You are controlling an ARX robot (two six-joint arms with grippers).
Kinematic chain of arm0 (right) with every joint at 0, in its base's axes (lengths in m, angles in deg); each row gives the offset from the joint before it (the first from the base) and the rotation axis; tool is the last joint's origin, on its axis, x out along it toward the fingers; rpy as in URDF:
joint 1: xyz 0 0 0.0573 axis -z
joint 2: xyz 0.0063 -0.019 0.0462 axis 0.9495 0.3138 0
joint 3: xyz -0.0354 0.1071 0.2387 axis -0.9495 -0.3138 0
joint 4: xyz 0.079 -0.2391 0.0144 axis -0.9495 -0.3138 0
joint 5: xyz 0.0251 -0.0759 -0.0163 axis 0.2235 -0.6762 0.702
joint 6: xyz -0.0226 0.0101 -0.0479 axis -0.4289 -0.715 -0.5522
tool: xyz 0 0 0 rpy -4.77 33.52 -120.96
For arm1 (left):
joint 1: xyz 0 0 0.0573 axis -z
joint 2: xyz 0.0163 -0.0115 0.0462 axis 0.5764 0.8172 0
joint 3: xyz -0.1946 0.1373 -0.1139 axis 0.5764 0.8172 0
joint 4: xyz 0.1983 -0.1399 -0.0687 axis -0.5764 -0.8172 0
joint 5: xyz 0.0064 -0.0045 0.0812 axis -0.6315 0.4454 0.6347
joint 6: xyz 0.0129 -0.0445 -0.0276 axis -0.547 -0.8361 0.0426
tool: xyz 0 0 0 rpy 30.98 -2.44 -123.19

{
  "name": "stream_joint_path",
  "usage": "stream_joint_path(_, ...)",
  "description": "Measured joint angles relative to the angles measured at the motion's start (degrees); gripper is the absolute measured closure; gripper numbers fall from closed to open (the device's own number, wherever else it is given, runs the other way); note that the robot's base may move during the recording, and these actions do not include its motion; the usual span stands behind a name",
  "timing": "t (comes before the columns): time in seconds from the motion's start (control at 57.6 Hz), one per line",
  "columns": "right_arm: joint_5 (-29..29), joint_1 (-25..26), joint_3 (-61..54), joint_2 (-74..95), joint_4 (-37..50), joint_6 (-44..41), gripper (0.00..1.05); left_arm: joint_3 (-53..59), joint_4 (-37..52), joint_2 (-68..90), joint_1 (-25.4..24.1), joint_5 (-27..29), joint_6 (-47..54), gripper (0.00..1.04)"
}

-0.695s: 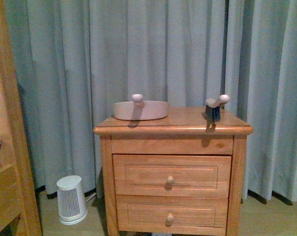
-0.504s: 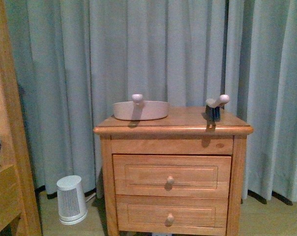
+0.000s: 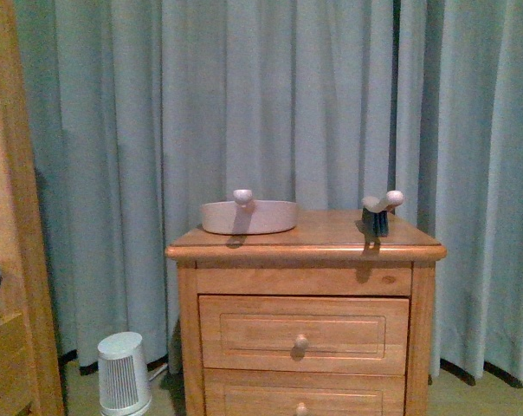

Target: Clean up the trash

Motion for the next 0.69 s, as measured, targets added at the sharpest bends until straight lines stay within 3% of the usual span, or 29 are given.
stream_joint_path(0.695,0.0,0.0,0.0,0.0,0.0,0.0,0.07,0.0,0.0,0.0,0.0,0.0,0.0,0.08)
